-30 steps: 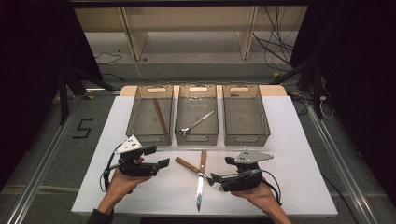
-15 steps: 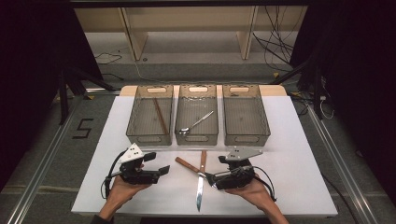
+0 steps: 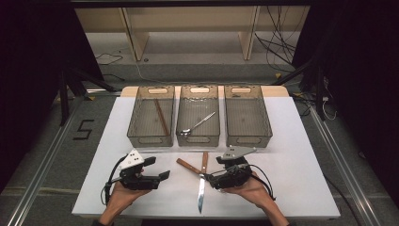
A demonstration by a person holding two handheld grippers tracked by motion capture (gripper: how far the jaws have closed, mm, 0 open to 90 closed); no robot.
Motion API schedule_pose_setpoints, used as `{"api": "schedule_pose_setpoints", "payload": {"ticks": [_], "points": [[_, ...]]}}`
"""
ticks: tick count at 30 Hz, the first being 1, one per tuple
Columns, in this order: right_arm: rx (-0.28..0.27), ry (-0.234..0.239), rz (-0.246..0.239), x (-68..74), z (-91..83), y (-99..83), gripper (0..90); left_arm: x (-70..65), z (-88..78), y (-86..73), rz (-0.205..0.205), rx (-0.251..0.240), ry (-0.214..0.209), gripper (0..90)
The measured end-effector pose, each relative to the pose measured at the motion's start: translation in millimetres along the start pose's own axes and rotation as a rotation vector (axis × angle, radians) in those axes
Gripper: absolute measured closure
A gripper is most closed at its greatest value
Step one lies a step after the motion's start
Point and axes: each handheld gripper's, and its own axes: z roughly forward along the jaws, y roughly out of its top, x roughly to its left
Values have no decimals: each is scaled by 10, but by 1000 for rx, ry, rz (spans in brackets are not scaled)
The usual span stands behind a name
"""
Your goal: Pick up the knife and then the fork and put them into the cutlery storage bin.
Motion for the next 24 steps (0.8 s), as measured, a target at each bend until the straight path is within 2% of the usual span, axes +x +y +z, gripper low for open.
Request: {"api": "schedule_pose_setpoints", "payload": {"ticks": [5, 6, 13, 24], "points": [[25, 5, -12, 2, 65, 41, 292, -5, -20, -27, 9, -14, 11, 183], [33, 7, -15, 5, 78, 47, 305, -5, -26, -36, 1, -16, 12, 183], [70, 10, -39, 49, 193, 82, 407, -25, -56, -76, 2, -22, 6, 181], [128, 11, -87, 98, 452, 116, 520, -30, -62, -111, -7, -36, 8, 179]]}}
